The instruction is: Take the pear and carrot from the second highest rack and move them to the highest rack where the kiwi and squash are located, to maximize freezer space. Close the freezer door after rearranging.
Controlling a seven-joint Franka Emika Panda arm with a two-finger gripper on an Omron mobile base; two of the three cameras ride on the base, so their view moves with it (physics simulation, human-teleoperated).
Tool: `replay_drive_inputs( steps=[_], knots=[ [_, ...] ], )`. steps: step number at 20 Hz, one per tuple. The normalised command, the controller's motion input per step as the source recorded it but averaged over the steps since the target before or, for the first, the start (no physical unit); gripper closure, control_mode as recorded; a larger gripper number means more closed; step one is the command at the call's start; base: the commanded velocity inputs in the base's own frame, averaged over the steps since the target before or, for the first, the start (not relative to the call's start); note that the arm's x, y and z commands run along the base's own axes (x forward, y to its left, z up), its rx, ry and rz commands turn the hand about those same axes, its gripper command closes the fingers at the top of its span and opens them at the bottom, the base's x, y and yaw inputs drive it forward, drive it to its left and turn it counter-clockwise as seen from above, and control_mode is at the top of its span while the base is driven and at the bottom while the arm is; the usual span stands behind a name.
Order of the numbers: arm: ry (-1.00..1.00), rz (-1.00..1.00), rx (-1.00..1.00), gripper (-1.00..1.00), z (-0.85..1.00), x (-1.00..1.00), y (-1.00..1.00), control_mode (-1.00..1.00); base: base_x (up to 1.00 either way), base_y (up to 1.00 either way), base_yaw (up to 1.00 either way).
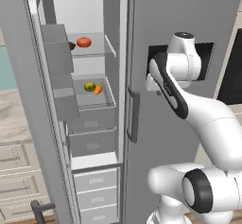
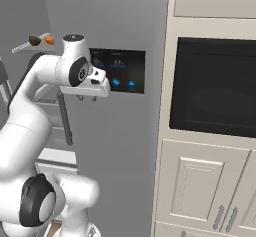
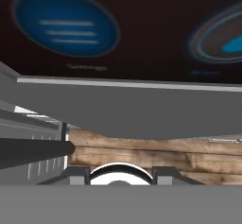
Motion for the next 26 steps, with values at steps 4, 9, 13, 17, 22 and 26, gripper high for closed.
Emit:
replay_drive_inputs(
  steps=[4,9,13,17,22,26],
  knots=[
    [0.0,0.0,-0.01,-1.0,0.0,-0.03,0.03,1.0,-0.1,0.09,0.03],
    [0.0,0.0,0.0,-1.0,0.0,0.0,0.0,1.0,-0.72,0.08,0.28],
    [0.0,0.0,0.0,-1.0,0.0,0.0,0.0,1.0,-0.3,0.1,0.33],
    [0.0,0.0,0.0,-1.0,0.0,0.0,0.0,1.0,0.28,0.39,0.39],
    [0.0,0.0,0.0,-1.0,0.0,0.0,0.0,1.0,0.49,0.12,0.49],
    [0.0,0.0,0.0,-1.0,0.0,0.0,0.0,1.0,0.31,0.0,0.47]
  ],
)
